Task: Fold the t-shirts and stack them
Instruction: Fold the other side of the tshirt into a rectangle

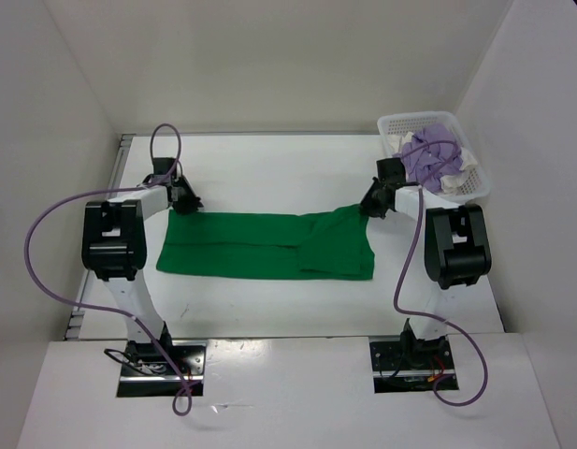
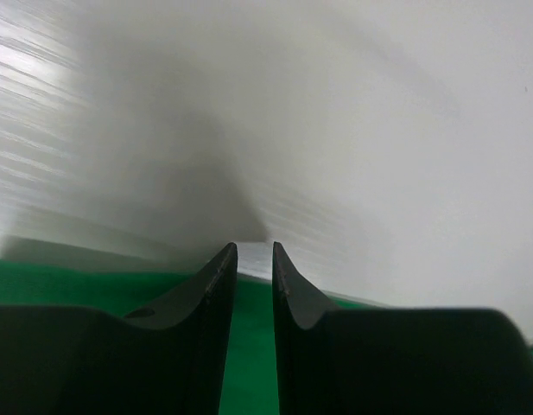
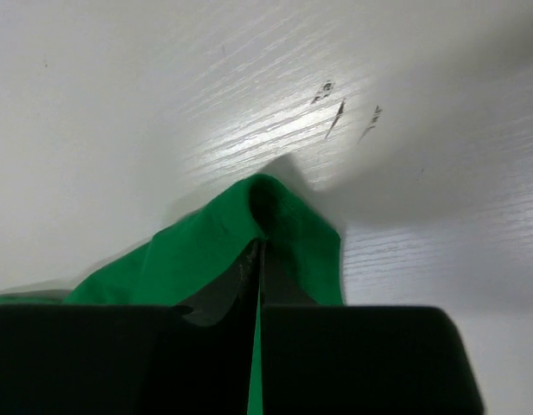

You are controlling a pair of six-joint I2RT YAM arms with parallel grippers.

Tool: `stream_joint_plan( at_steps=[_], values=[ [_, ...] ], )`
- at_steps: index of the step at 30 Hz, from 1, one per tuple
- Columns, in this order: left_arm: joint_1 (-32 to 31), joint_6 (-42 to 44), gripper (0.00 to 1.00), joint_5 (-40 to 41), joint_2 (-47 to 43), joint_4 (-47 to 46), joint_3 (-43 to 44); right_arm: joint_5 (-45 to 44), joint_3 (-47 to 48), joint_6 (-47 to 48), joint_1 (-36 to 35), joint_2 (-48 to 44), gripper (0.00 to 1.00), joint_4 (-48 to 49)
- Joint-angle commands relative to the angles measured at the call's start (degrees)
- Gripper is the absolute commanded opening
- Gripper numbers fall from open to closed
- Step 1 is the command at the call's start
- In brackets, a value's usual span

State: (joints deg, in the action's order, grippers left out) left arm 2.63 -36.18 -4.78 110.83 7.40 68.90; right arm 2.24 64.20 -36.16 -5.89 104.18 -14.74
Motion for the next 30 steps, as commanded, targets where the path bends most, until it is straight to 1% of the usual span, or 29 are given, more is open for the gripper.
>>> stream_joint_plan(
  at_steps=[1, 5, 7, 8, 11, 12, 14, 15, 17, 20, 23, 24, 25, 26, 27, 28, 29, 30],
  values=[
    [3.1, 0.8, 0.31, 0.5, 2.2, -0.4, -0.3, -4.5, 0.9, 0.6, 0.7, -3.3, 0.02, -0.8],
    [4.7, 0.8, 0.31, 1.1, 1.7, 0.2, -0.3, -6.5, 0.9, 0.6, 3.1, -4.5, 0.01, -3.7],
    [6.0, 0.0, 0.31, 1.1, 1.7, 0.2, -0.3, -8.1, -0.7, 0.6, 3.9, -5.7, 0.01, -4.4],
    [6.5, 0.0, 0.31, -0.3, 1.7, 0.2, -1.0, -8.1, -0.7, 0.6, 3.9, -5.7, 0.01, -5.0],
    [7.2, -0.6, 0.31, -0.3, 1.7, -0.5, -1.0, -9.4, -1.5, 0.0, 3.9, -5.7, 0.01, -5.9],
    [7.8, -0.6, 0.31, -0.3, 1.2, -0.5, -1.5, -9.4, -2.1, 0.0, 3.9, -5.7, 0.03, -5.9],
    [7.8, -0.6, 0.31, -0.8, 0.5, -0.5, -1.5, -8.6, -2.6, 0.0, 3.9, -5.7, 0.12, -5.9],
    [8.4, -1.3, 0.31, -1.4, -0.1, -0.5, -1.5, -8.6, -2.6, 0.0, 3.9, -6.4, 0.25, -5.9],
    [8.4, -1.3, 0.31, -1.4, -2.9, -0.5, -2.0, -7.7, -1.9, 0.0, 3.9, -8.7, 0.35, -6.5],
    [8.4, -1.3, 0.31, -1.4, -7.9, -0.5, -2.0, -6.2, -0.5, 1.4, 3.9, -13.5, 0.41, -9.2],
    [4.8, -1.3, 0.31, -1.4, -11.8, -0.5, -3.2, -3.8, -0.5, 2.0, 3.9, -17.3, 0.42, -10.6],
    [3.5, -0.7, 0.31, -1.4, -12.3, 0.1, -3.9, -2.8, -1.4, 2.0, 3.9, -18.0, 0.40, -10.6],
    [1.0, -0.7, 0.31, -1.4, -12.8, 0.6, -3.9, -0.5, -2.0, 2.0, 3.2, -18.0, 0.25, -10.6],
    [-0.1, -0.7, 0.31, -1.4, -13.4, 0.6, -4.7, 0.5, -3.4, 2.0, 2.3, -18.7, 0.17, -9.8],
    [-1.0, -1.3, 0.31, -2.1, -13.4, 0.6, -5.4, 1.2, -4.2, 0.1, -0.4, -18.8, 0.09, -9.1],
    [-1.7, -2.0, 0.31, -4.0, -14.0, 0.6, -7.4, 1.2, -4.8, -0.7, -2.4, -18.8, 0.03, -7.5],
    [-2.2, -3.4, 0.31, -5.6, -14.0, -0.8, -8.9, 1.2, -5.3, -1.6, -4.6, -18.2, 0.00, -6.7],
    [-2.2, -4.7, 0.31, -7.5, -14.0, -2.2, -10.6, 1.2, -5.9, -3.6, -8.5, -16.7, 0.00, -6.1]
  ],
)
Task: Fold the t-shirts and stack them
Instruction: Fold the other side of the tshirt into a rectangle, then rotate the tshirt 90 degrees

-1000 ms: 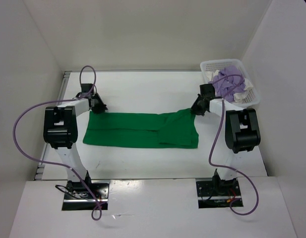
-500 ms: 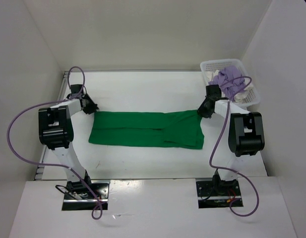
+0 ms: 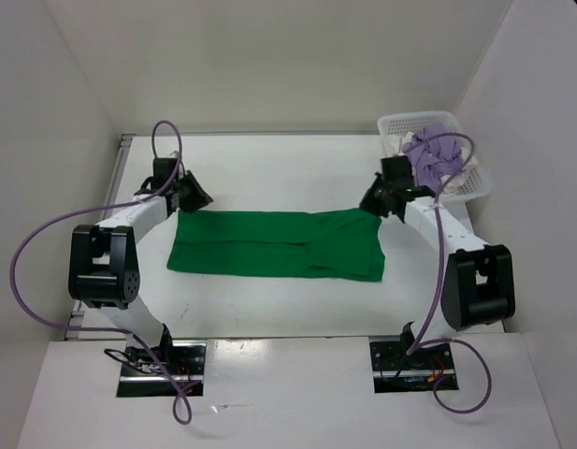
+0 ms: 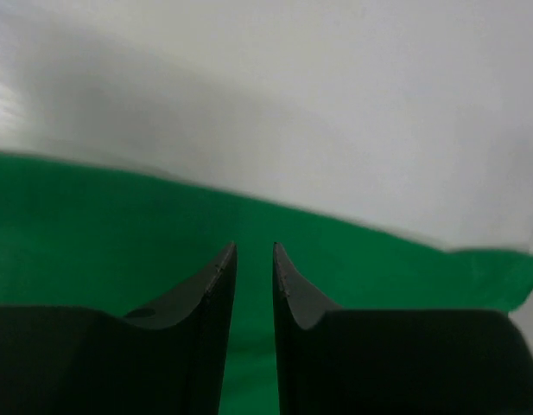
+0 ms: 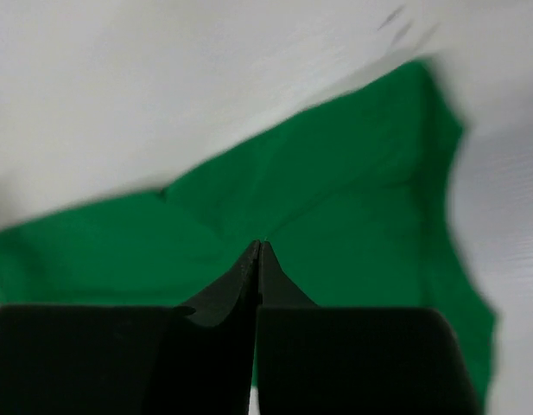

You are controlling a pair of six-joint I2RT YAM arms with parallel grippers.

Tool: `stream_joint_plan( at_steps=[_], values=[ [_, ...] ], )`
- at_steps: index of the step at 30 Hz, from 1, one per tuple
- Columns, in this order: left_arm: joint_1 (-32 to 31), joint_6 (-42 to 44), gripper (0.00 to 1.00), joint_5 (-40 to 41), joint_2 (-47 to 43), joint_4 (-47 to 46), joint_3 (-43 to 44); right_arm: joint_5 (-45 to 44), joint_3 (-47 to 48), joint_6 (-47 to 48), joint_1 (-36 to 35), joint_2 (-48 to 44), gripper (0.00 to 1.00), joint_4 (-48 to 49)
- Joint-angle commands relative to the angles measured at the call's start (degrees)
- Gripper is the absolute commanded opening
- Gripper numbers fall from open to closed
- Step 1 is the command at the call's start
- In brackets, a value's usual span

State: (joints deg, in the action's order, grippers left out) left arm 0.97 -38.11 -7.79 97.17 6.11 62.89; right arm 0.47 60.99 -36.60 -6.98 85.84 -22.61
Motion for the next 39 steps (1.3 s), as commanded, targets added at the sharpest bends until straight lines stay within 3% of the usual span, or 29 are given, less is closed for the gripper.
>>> stream_joint_plan(
  at_steps=[1, 7, 11, 14, 19, 22, 24, 25, 26, 28, 29, 30, 33, 34, 36, 39],
  values=[
    [-0.5, -4.8, 0.31, -6.9, -0.3, -1.8, -5.8, 3.0, -2.7, -4.2, -8.7, 2.6, 0.00, 2.3],
    [0.0, -6.7, 0.31, -10.9, 2.2, -2.5, -9.6, 4.6, -6.2, -7.9, -12.5, 6.9, 0.00, 6.5],
    [3.1, -7.2, 0.37, -11.3, 1.6, -0.1, -11.0, 3.5, -5.2, -7.9, -12.5, 12.0, 0.00, 7.1],
    [6.5, -7.9, 0.45, -13.6, 3.2, 1.7, -11.9, 3.5, -2.0, -7.9, -12.5, 17.5, 0.00, 7.1],
    [9.7, -6.6, 0.53, -12.4, -5.9, 3.9, -13.3, 4.1, 9.2, -7.4, -12.5, 27.8, 0.00, 5.4],
    [9.8, -4.8, 0.56, -9.9, -12.1, 7.8, -9.5, 4.7, 22.6, -6.7, -12.5, 36.9, 0.00, 3.1],
    [9.8, -4.3, 0.58, -9.2, -14.4, 9.0, -7.3, 6.5, 39.4, -6.1, -12.5, 43.8, 0.00, -0.7],
    [9.8, -4.3, 0.58, -9.2, -15.6, 9.5, -7.3, 7.2, 46.6, -6.1, -12.5, 52.4, 0.00, -2.7],
    [9.8, -4.3, 0.58, -9.9, -15.6, 10.1, -6.7, 7.8, 64.2, -6.1, -12.5, 57.4, 0.00, -5.4],
    [8.3, -3.0, 0.58, -9.9, -16.2, 12.3, -6.7, 8.3, 85.2, -5.6, -13.1, 72.2, 0.00, -17.5],
    [7.7, -1.4, 0.58, -9.3, -16.7, 13.0, -6.7, 7.6, 108.6, -5.0, -13.7, 77.1, 0.00, -26.1],
    [7.7, -0.4, 0.58, -8.4, -17.5, 14.6, -6.2, 8.3, 108.8, -5.0, -14.2, 81.5, 0.04, -27.3],
    [7.7, 3.3, 0.54, -5.8, -19.9, 16.7, -5.6, 7.5, 93.7, -3.8, -15.2, 65.5, 0.06, -17.6],
    [7.7, 3.9, 0.52, -5.2, -19.9, 16.7, -4.7, 3.7, 83.3, -2.4, -16.2, 56.7, 0.08, -14.9],
    [7.7, 3.9, 0.40, -6.3, -19.9, 16.7, -4.7, 1.1, 74.4, -0.1, -18.6, 48.3, 0.14, -9.4],
    [6.7, 3.9, 0.25, -7.9, -19.9, 14.3, -4.2, 2.5, 51.3, -1.4, -18.6, 31.5, 0.32, -0.8]
  ],
)
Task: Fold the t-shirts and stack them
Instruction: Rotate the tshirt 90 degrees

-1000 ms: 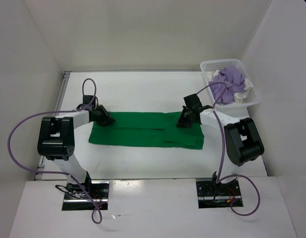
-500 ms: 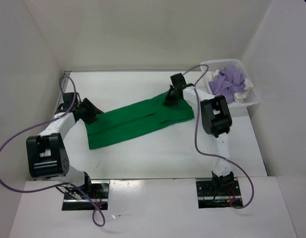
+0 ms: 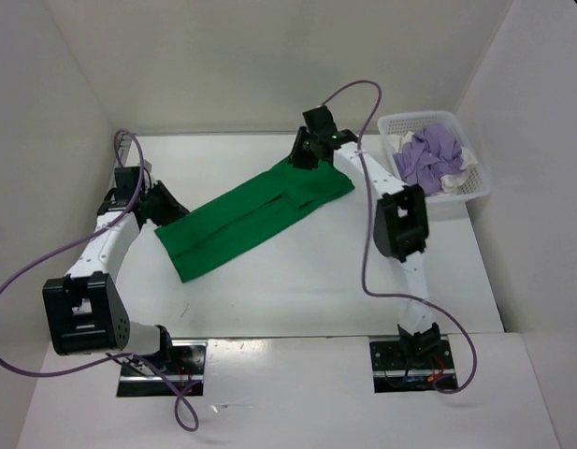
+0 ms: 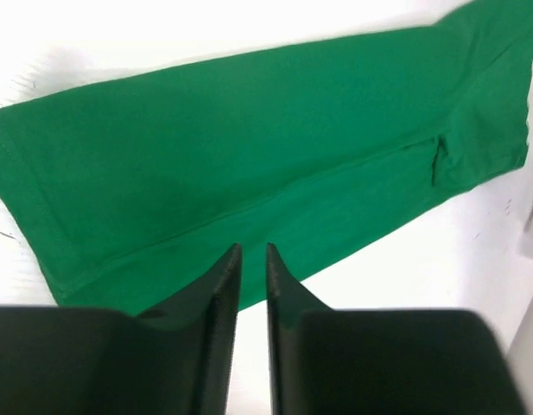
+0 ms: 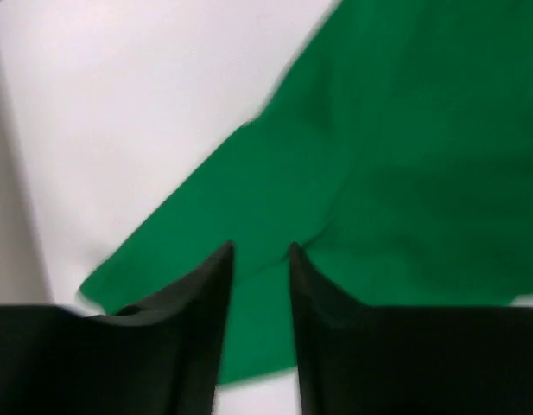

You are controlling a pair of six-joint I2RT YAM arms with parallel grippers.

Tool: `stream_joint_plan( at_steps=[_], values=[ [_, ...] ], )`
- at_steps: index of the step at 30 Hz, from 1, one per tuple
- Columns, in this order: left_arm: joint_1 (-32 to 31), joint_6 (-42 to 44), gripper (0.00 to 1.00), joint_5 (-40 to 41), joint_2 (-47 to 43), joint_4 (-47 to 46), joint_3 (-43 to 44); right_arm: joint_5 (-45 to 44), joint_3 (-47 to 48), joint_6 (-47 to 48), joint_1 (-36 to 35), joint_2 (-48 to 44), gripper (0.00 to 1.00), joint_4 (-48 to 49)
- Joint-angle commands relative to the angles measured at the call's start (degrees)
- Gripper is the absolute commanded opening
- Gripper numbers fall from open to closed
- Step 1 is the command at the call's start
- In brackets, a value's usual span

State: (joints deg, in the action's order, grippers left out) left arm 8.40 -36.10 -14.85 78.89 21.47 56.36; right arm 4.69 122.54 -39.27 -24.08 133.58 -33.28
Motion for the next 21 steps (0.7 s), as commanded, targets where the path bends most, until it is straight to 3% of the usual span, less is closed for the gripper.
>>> stream_joint_plan(
  at_steps=[1, 3, 7, 8, 10, 11, 14, 16, 21],
  values=[
    [-0.8, 1.9, 0.22, -0.9, -1.6, -1.1, 2.4, -0.2, -14.6, 0.8, -1.5, -23.6, 0.41, 11.6],
    [-1.8, 1.9, 0.17, 0.0, -1.1, -1.6, 4.1, 2.9, -25.0, -1.0, -4.0, -28.4, 0.48, 14.5],
    [-3.1, 3.0, 0.07, 3.1, 2.4, -2.1, 6.6, 3.9, -39.6, -5.0, -14.8, -33.6, 0.49, 19.2],
    [-3.1, 3.0, 0.05, 3.7, 2.9, -2.7, 7.2, 3.9, -42.4, -6.7, -17.0, -33.6, 0.40, 21.0],
    [-4.9, 3.8, 0.00, 2.7, 5.3, -1.8, 9.1, 4.4, -48.3, -12.0, -20.4, -33.6, 0.00, 25.4],
    [-5.8, 4.7, 0.00, 3.7, 5.8, -1.8, 11.5, 3.7, -51.1, -13.9, -22.0, -33.6, 0.00, 27.1],
    [-7.6, 5.4, 0.00, 6.7, 6.4, -1.3, 13.0, 1.9, -53.9, -17.0, -23.0, -31.7, 0.01, 32.5],
    [-7.6, 5.4, 0.03, 6.0, 7.0, -1.3, 13.0, 1.1, -54.5, -18.7, -23.0, -30.1, 0.16, 35.2],
    [-7.6, 5.4, 0.15, 4.7, 7.5, -2.3, 11.8, 1.7, -51.9, -25.0, -24.3, -20.5, 0.38, 38.4]
  ],
)
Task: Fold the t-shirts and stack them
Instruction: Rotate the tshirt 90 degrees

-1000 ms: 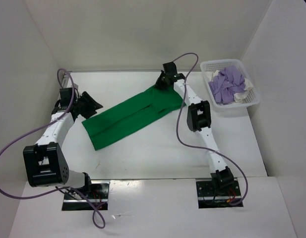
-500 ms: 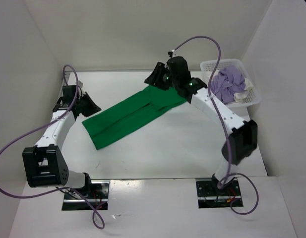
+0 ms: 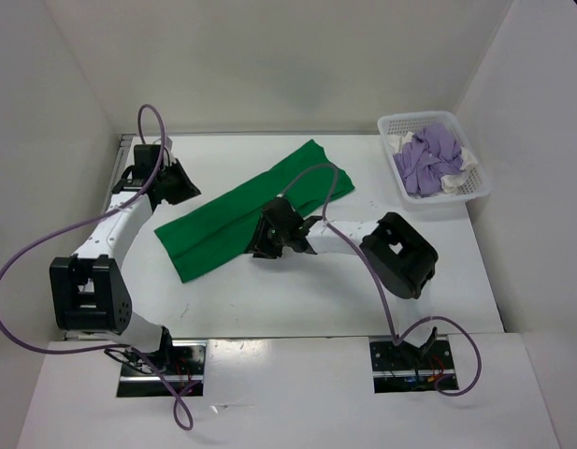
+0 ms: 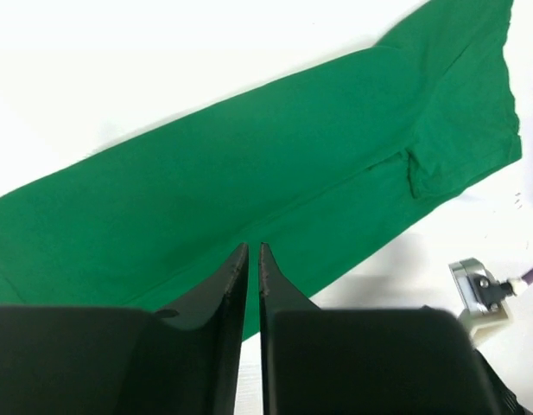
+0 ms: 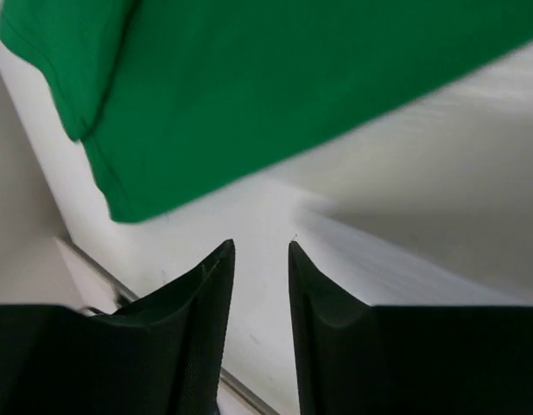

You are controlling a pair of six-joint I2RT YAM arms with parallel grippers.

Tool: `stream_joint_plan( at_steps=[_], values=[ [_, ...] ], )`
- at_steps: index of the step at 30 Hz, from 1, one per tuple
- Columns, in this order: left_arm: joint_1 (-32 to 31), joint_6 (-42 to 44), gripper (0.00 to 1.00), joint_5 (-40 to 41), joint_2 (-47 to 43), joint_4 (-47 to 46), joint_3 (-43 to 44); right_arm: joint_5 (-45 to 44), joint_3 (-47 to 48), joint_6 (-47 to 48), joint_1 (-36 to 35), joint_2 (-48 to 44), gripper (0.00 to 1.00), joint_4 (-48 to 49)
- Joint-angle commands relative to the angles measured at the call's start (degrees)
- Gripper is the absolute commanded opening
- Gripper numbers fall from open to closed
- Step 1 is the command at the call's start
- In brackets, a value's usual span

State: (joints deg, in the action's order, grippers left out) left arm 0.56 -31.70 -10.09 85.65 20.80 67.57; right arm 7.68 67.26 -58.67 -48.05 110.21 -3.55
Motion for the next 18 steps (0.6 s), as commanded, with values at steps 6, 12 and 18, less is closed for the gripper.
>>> stream_joint_plan(
  at_steps=[6, 12, 18],
  values=[
    [0.2, 1.6, 0.18, 0.0, 0.8, -1.6, 0.5, -3.6, 3.4, -11.6, -0.3, 8.1, 0.47, 8.8],
    [-0.8, 1.6, 0.20, -2.2, 2.0, -2.2, 1.9, -3.4, 7.6, -13.5, -0.3, 14.2, 0.28, 7.6],
    [-5.8, 3.9, 0.20, 0.4, 6.0, -0.8, 7.8, -1.4, 6.5, -9.2, 0.2, 12.2, 0.00, 3.3]
  ],
)
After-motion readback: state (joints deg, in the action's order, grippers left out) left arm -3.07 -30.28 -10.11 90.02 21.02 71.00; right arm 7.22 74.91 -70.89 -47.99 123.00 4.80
